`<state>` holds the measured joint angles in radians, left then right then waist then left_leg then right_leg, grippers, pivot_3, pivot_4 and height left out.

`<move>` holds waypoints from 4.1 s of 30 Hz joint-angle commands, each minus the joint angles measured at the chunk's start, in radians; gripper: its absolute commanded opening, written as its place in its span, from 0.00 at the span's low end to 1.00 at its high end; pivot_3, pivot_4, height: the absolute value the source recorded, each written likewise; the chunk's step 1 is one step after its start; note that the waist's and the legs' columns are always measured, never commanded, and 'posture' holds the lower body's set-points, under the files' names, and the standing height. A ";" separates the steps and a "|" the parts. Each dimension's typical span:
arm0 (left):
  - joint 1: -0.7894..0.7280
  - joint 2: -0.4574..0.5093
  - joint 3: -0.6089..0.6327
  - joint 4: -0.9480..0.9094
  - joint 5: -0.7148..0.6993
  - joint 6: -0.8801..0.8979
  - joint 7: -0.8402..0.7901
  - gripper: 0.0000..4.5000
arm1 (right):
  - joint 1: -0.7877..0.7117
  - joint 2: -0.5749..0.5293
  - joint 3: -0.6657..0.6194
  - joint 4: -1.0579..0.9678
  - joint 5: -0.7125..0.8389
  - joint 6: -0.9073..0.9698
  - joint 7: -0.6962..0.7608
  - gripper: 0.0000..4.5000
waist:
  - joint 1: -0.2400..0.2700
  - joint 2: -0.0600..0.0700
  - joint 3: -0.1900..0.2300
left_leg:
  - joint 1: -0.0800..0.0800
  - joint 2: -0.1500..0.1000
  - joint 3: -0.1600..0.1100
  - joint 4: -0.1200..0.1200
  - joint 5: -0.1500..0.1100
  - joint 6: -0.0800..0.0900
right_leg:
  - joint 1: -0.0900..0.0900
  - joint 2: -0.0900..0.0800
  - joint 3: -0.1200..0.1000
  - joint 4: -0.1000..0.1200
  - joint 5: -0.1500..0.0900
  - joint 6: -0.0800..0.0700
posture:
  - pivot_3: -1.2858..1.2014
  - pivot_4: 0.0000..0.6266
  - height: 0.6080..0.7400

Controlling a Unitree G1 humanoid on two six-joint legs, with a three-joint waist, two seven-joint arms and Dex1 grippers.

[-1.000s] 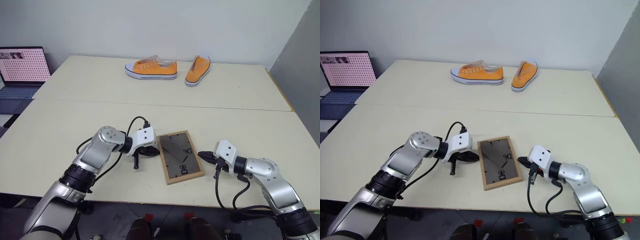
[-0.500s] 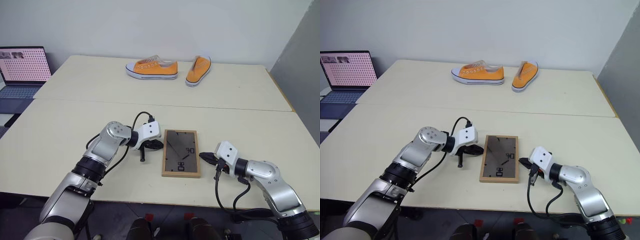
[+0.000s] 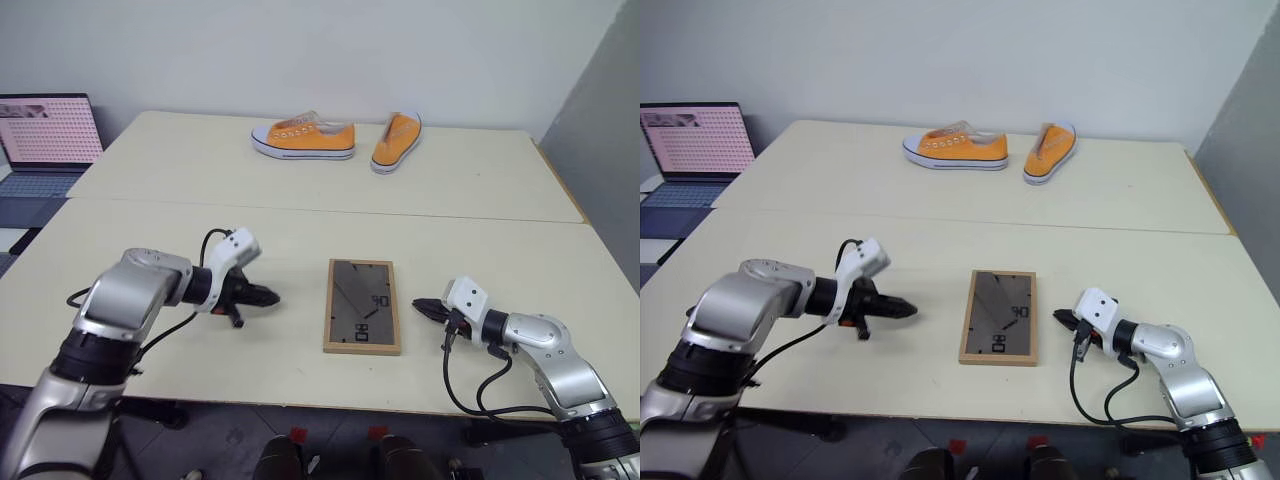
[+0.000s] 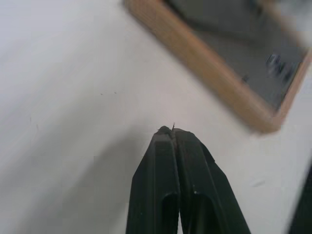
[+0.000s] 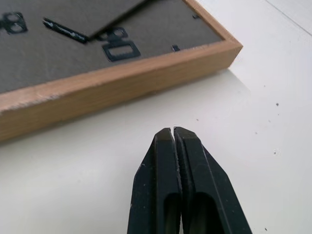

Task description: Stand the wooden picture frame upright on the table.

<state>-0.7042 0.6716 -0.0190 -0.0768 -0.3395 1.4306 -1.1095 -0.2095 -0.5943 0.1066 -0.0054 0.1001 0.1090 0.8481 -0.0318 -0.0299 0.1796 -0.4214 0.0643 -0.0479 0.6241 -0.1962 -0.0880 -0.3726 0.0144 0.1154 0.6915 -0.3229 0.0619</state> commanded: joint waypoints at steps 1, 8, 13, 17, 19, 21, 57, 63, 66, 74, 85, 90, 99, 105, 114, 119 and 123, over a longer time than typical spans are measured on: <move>-0.094 -0.125 0.183 0.107 -0.103 0.184 0.177 0.02 | -0.037 0.000 -0.012 0.004 0.009 -0.029 0.009 0.02 | -0.002 0.000 0.000 | 0.000 0.000 0.000 0.001 0.000 0.000 | 0.000 0.000 0.000 0.000 0.000 0.000 | 0.52 0.24 1.00; -0.036 -0.135 0.222 0.169 -0.424 0.184 0.485 0.02 | -0.064 0.005 0.001 0.018 0.005 -0.031 0.020 0.02 | -0.027 0.000 0.000 | 0.001 0.000 -0.003 0.000 0.000 0.000 | -0.001 0.000 0.000 0.007 0.000 -0.006 | 0.52 0.24 1.00; 0.073 -0.053 0.150 0.118 -0.775 0.184 0.691 0.02 | -0.059 0.003 -0.002 0.010 0.007 -0.025 0.023 0.02 | -0.024 0.000 0.000 | 0.001 0.000 -0.003 0.001 0.000 0.000 | 0.000 0.000 -0.001 0.007 0.000 -0.006 | 0.52 0.24 1.00; 0.104 -0.019 0.112 0.126 -0.972 0.184 0.843 0.02 | -0.051 0.007 -0.001 -0.002 0.005 -0.015 0.016 0.02 | -0.015 0.000 0.000 | 0.001 0.000 -0.004 0.002 0.000 0.000 | 0.001 -0.001 -0.001 0.007 0.000 -0.006 | 0.52 0.24 1.00; 0.101 -0.024 0.102 0.151 -1.035 0.184 0.909 0.10 | -0.045 0.010 0.000 -0.009 0.004 -0.010 0.010 0.00 | -0.011 0.000 0.000 | 0.001 -0.001 -0.004 0.002 0.000 0.000 | 0.001 -0.001 -0.001 0.007 0.000 -0.006 | 0.52 0.24 1.00; 0.096 -0.024 0.088 0.168 -1.100 0.184 0.964 0.17 | -0.042 0.014 0.001 -0.014 0.001 -0.006 0.004 0.00 | -0.010 0.000 0.000 | 0.001 -0.001 -0.004 0.002 0.000 0.000 | 0.001 -0.001 -0.001 0.007 0.000 -0.006 | 0.52 0.24 1.00; 0.099 0.060 -0.151 0.280 -1.633 -0.010 1.395 0.56 | -0.148 0.186 0.104 0.132 -0.089 -0.026 -0.090 0.00 | -0.010 0.000 0.000 | 0.002 -0.001 -0.003 0.002 0.000 -0.001 | 0.000 0.000 -0.001 0.007 0.000 -0.006 | 0.52 0.24 1.00; 0.116 0.122 -0.118 0.279 -1.633 0.003 1.361 0.56 | -0.120 0.094 0.066 0.118 -0.080 -0.050 -0.047 0.00 | -0.008 0.000 0.000 | 0.002 -0.001 -0.003 0.002 0.000 -0.001 | 0.000 0.000 -0.001 0.006 -0.001 -0.006 | 0.52 0.24 1.00; 0.118 0.148 -0.112 0.269 -1.633 0.013 1.329 0.56 | -0.118 0.062 0.053 0.131 -0.072 -0.063 -0.038 0.00 | -0.004 0.000 0.000 | 0.002 -0.001 -0.003 0.002 0.000 -0.001 | 0.000 0.000 -0.001 0.006 -0.001 -0.006 | 0.52 0.24 1.00; 0.165 0.113 -0.150 0.233 -1.633 -0.024 1.398 0.56 | -0.107 0.064 0.063 0.143 -0.076 -0.068 -0.047 0.00 | -0.002 0.000 0.000 | 0.002 -0.001 -0.003 0.002 0.000 -0.001 | 0.000 -0.001 0.000 0.006 -0.001 -0.006 | 0.52 0.24 1.00; 0.168 0.048 -0.153 0.264 -1.633 -0.053 1.550 0.56 | -0.089 0.098 0.079 0.095 -0.076 -0.032 -0.060 0.00 | -0.001 0.001 -0.001 | 0.004 -0.001 -0.003 0.002 0.000 -0.001 | 0.003 -0.001 0.000 0.005 -0.001 -0.006 | 0.52 0.24 1.00; 0.157 0.017 -0.145 0.270 -1.633 -0.060 1.577 0.56 | -0.074 0.137 0.087 0.038 -0.055 0.022 -0.077 0.00 | 0.000 0.001 -0.002 | 0.004 -0.001 -0.003 0.002 0.000 -0.001 | 0.003 -0.001 0.000 0.005 -0.001 -0.006 | 0.52 0.24 1.00; 0.148 -0.008 -0.122 0.275 -1.633 -0.059 1.592 0.56 | -0.075 0.239 0.097 -0.089 -0.031 0.153 -0.138 0.00 | 0.002 0.001 -0.002 | 0.004 -0.001 -0.003 0.002 0.000 -0.001 | 0.003 -0.001 0.000 0.005 -0.001 -0.006 | 0.52 0.24 1.00; 0.147 -0.004 -0.108 0.282 -1.633 -0.049 1.582 0.56 | -0.065 0.235 0.092 -0.071 -0.031 0.140 -0.143 0.00 | 0.002 0.001 -0.002 | 0.004 -0.001 -0.003 0.002 0.000 -0.001 | 0.003 -0.001 0.000 0.004 -0.002 -0.004 | 0.52 0.24 1.00; 0.139 -0.020 -0.096 0.284 -1.633 -0.059 1.600 0.56 | -0.073 0.265 0.101 -0.067 -0.031 0.152 -0.170 0.00 | 0.001 0.001 -0.002 | 0.004 -0.001 -0.003 0.001 0.000 -0.001 | 0.002 -0.001 0.000 0.004 -0.002 -0.004 | 0.52 0.24 1.00; 0.136 -0.022 -0.094 0.285 -1.633 -0.062 1.603 0.56 | -0.074 0.273 0.099 -0.068 -0.030 0.159 -0.181 0.00 | 0.001 0.001 -0.001 | 0.004 -0.001 -0.003 0.001 0.000 -0.001 | 0.002 -0.001 0.000 0.004 -0.002 -0.003 | 0.52 0.24 1.00; 0.126 -0.026 -0.090 0.290 -1.633 -0.064 1.604 0.56 | -0.076 0.276 0.099 -0.076 -0.028 0.168 -0.186 0.00 | 0.001 0.001 -0.001 | 0.004 -0.001 -0.003 0.001 0.000 -0.001 | 0.002 -0.001 0.000 0.004 -0.002 -0.003 | 0.52 0.24 1.00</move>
<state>-0.5638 0.6547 -0.1185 0.1997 -1.9811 1.3873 0.4798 -0.2773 -0.3288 0.2009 -0.0375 0.0597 0.2776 0.6653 -0.0308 -0.0289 0.1781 -0.4178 0.0630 -0.0505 0.6248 -0.1966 -0.0892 -0.3705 0.0136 0.1154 0.6951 -0.3250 0.0589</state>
